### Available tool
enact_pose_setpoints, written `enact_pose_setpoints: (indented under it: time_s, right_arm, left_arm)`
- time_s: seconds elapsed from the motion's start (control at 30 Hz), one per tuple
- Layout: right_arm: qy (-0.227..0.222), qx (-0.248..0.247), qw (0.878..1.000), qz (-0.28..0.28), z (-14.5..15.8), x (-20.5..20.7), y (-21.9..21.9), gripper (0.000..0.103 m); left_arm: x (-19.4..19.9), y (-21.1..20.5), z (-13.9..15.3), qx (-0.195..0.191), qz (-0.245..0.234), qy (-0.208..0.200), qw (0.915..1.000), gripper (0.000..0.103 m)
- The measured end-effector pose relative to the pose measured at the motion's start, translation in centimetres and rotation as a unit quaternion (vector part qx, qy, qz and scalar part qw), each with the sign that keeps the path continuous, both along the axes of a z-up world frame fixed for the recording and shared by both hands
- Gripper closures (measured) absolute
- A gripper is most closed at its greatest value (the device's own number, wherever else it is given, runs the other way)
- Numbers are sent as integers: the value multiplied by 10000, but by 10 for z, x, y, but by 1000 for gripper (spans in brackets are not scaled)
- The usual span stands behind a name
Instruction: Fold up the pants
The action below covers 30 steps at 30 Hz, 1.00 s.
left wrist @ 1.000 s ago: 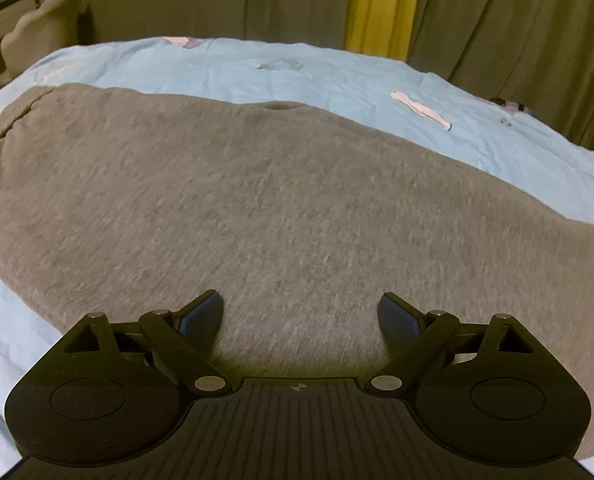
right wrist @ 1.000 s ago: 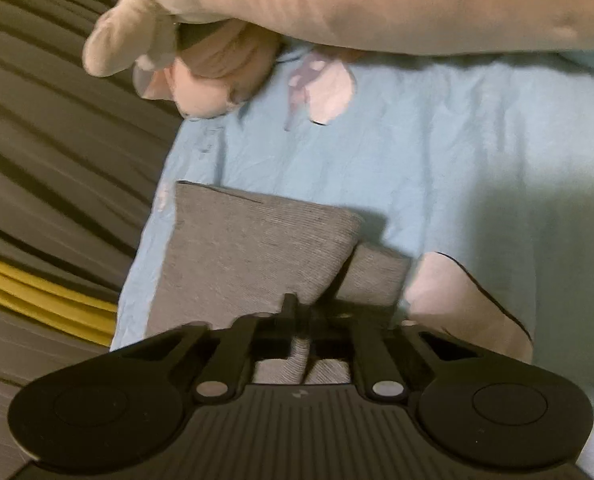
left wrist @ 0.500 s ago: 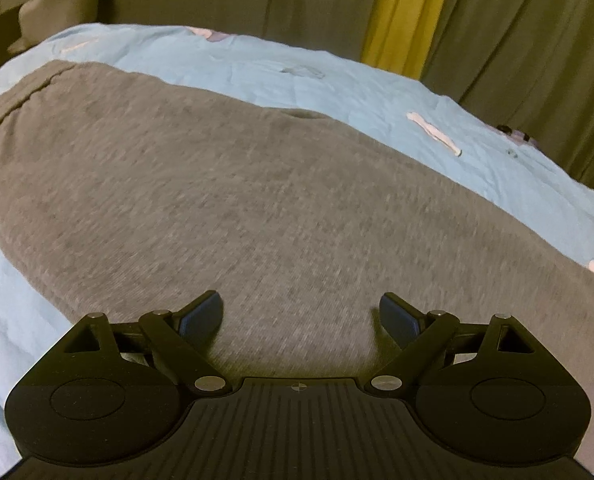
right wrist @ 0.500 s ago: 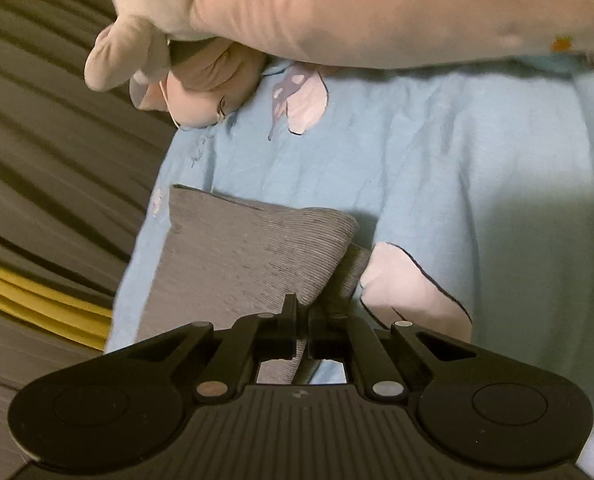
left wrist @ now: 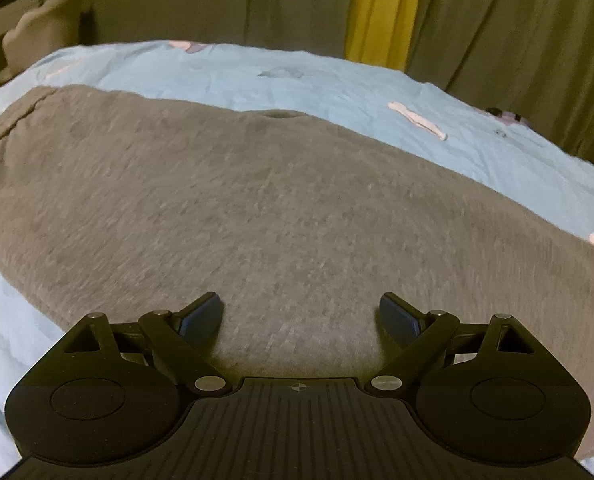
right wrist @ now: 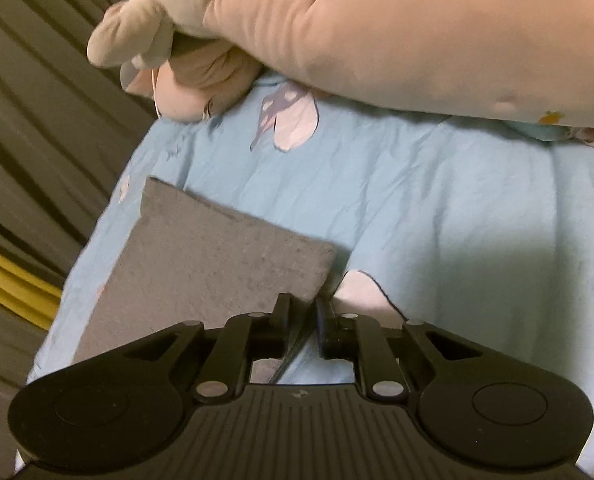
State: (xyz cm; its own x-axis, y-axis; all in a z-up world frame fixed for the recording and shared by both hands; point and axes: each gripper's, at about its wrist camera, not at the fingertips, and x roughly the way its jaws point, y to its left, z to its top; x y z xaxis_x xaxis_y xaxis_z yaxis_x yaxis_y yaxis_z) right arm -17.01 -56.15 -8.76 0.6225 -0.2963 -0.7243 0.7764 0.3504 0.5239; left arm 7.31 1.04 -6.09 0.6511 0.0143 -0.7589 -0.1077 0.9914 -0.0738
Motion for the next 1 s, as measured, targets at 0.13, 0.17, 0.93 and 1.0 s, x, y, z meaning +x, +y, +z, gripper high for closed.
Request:
enact_pose_setpoints:
  time_s: [0.13,0.17,0.93,1.0]
  right_arm:
    - [-160,335,9993,53,-10,-5,-2,82]
    - [-159,416,9990,76,-13,-2,-2,80]
    - [-955,1075,9894,-183,-20,-21,-19,33]
    - [-1087,1236,9862,-155,-21,-23,-28,29]
  left_arm:
    - [-4,-12,3,168,-311,-124,9993,11]
    - [-4,-14,2,193,-375,-110,9990,11]
    - [-11,-1,-6,574,180,381,9975,8]
    - [-10,1,-6,525,201,404,9976,8]
